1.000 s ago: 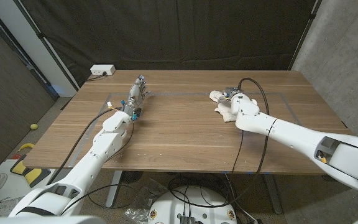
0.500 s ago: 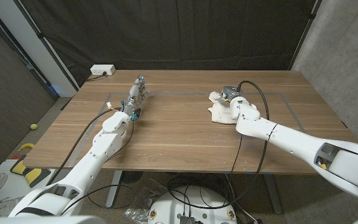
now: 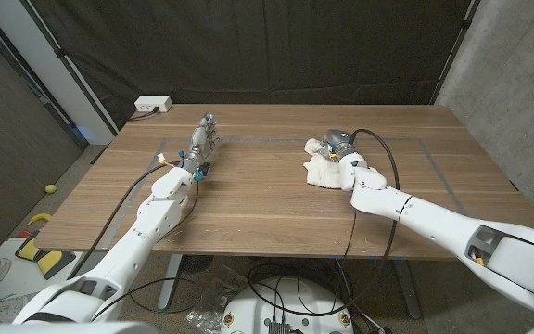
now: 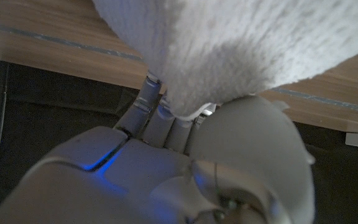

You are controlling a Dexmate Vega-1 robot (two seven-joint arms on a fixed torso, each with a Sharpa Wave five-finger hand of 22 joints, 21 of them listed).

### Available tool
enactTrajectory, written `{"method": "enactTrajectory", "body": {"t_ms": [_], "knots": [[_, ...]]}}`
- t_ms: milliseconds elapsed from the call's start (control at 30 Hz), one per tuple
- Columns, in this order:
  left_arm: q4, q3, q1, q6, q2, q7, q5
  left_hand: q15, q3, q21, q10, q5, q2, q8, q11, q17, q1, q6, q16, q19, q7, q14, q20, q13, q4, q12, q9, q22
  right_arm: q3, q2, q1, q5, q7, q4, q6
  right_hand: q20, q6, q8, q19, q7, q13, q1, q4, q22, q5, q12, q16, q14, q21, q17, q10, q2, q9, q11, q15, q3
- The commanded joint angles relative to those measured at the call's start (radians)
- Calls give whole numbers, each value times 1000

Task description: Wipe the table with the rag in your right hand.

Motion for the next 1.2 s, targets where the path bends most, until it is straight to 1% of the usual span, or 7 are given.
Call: {"method": "enactTrajectory", "body": {"t_ms": [33, 100, 167, 267, 467, 500, 1200], "knots": [[-13, -5, 14, -4, 5, 3, -6, -6, -2, -3, -184, 1, 31, 0, 2, 4, 4, -95, 0, -162, 5, -142, -6, 3, -4, 8, 1, 5, 47, 65, -45, -28, -263, 70, 110, -152, 25, -5, -6, -6, 35, 38, 3, 9, 9, 10, 13, -17, 25, 23, 52, 21, 5, -25, -7, -10], [-14, -6, 15, -4, 5, 3, -7, -6, -2, -4, -184, 1, 31, 0, -1, 4, 5, -95, -1, -163, 5, -142, -7, 3, -4, 8, 1, 5, 54, 69, -47, -21, -280, 77, 137, -152, 29, -6, -7, -8, 41, 41, 3, 12, 10, 12, 17, -17, 35, 31, 53, 21, 5, -24, -7, -13], [-13, -6, 15, -6, 6, 3, -7, -8, -3, -4, -183, 0, 31, -1, 8, 4, 5, -95, 0, -160, 4, -142, -7, 3, -4, 8, 1, 5, 59, 74, -48, -16, -297, 83, 162, -152, 31, -7, -8, -9, 45, 43, 4, 13, 11, 14, 16, -22, 42, 32, 52, 21, 6, -23, -7, -16], [-13, -6, 15, -7, 6, 1, -8, -8, -3, -5, -186, 0, 31, -2, 3, 4, 5, -97, -1, -161, 4, -143, -5, 3, -4, 7, 1, 6, 67, 79, -50, 0, -314, 91, 211, -152, 33, -9, -11, -7, 52, 46, 5, 16, 11, 16, 17, -25, 53, 37, 51, 20, 6, -22, -7, -20], [-8, -6, 13, -10, 5, -3, -10, -8, -4, -6, -182, 0, 31, -3, 5, 4, 5, -99, 0, -160, 4, -142, -6, 3, -4, 8, 1, 6, 58, 101, -36, 4, -324, 120, 280, -151, 38, -12, -17, -4, 62, 52, 6, 10, 13, 21, 21, -29, 55, 46, 52, 24, 7, -21, -7, -22], [-7, -6, 13, -11, 5, -4, -10, -7, -4, -7, -185, 0, 31, -3, -1, 4, 5, -99, 0, -161, 4, -143, -5, 3, -4, 7, 1, 6, 54, 105, -32, 3, -323, 127, 292, -151, 38, -12, -18, -4, 63, 53, 6, 9, 13, 21, 23, -28, 55, 48, 51, 24, 7, -21, -7, -23], [19, -21, 17, -33, 2, -10, -22, -9, -5, -11, -181, 0, 31, -4, 3, 4, 5, -100, 0, -160, 4, -142, -6, 4, -3, 8, 2, 6, -29, 234, 88, -43, -326, 321, 490, -151, 52, -24, -18, -4, 94, 66, 10, -21, 16, 33, 28, -43, 56, 68, 49, 25, 8, -18, -7, -33]]}}
